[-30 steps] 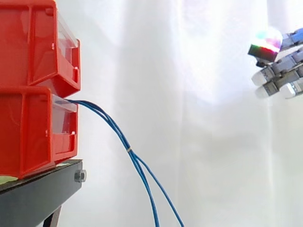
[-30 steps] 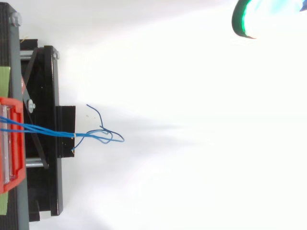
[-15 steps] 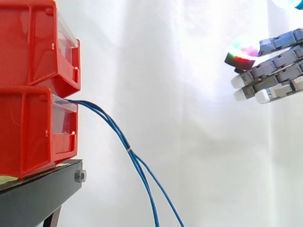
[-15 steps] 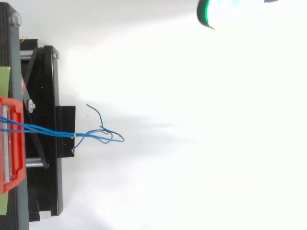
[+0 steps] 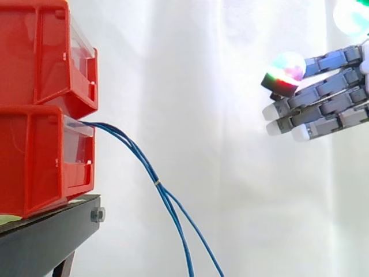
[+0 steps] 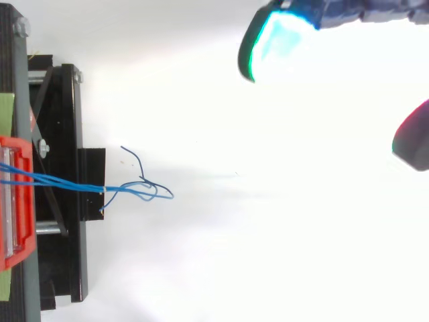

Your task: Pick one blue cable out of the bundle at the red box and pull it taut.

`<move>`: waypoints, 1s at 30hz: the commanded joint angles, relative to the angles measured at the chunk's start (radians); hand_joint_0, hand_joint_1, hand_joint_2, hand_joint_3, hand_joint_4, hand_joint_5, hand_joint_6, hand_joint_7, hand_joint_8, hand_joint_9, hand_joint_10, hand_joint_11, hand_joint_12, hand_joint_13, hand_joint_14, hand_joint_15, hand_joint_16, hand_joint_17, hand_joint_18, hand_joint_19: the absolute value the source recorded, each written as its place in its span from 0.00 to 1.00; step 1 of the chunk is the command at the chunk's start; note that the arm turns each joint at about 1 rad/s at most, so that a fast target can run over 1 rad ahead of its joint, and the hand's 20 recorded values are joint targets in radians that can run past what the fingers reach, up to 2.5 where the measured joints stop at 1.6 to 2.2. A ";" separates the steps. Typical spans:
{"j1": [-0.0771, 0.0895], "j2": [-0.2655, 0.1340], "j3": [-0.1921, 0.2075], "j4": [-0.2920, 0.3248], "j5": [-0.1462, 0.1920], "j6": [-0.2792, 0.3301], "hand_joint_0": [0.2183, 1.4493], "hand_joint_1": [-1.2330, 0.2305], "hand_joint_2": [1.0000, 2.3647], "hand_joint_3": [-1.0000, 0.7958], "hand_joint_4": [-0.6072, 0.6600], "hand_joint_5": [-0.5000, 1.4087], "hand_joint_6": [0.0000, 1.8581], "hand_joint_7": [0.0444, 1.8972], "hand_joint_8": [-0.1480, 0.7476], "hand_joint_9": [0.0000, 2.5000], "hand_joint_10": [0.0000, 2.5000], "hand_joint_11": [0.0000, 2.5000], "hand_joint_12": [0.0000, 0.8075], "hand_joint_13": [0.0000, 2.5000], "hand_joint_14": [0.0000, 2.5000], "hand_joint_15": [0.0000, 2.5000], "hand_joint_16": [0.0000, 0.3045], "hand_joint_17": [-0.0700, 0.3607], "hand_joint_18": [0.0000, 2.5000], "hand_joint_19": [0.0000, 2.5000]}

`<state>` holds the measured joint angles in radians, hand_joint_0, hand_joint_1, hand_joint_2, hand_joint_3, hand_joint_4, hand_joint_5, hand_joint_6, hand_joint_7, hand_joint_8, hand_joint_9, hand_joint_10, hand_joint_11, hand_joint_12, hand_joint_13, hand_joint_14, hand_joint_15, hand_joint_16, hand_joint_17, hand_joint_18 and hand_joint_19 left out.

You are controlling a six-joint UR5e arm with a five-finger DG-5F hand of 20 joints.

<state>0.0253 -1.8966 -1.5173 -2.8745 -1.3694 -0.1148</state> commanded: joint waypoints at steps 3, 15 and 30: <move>0.002 -0.065 0.000 0.058 -0.028 0.012 0.29 0.25 0.00 0.28 0.65 0.14 0.27 0.44 0.52 0.16 0.00 0.13 0.49 0.02 0.00 0.00 0.21 0.50 0.02 0.05; 0.007 -0.153 0.000 0.225 -0.051 0.087 0.27 0.25 0.00 0.28 0.69 0.15 0.27 0.41 0.57 0.28 0.00 0.22 0.51 0.11 0.00 0.00 0.21 0.50 0.11 0.05; 0.018 -0.283 0.074 0.256 -0.060 0.112 0.27 0.26 0.00 0.28 0.73 0.17 0.27 0.42 0.54 0.13 0.00 0.05 0.50 0.07 0.00 0.00 0.21 0.50 0.09 0.06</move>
<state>0.0424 -2.1510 -1.4532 -2.6338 -1.4284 -0.0097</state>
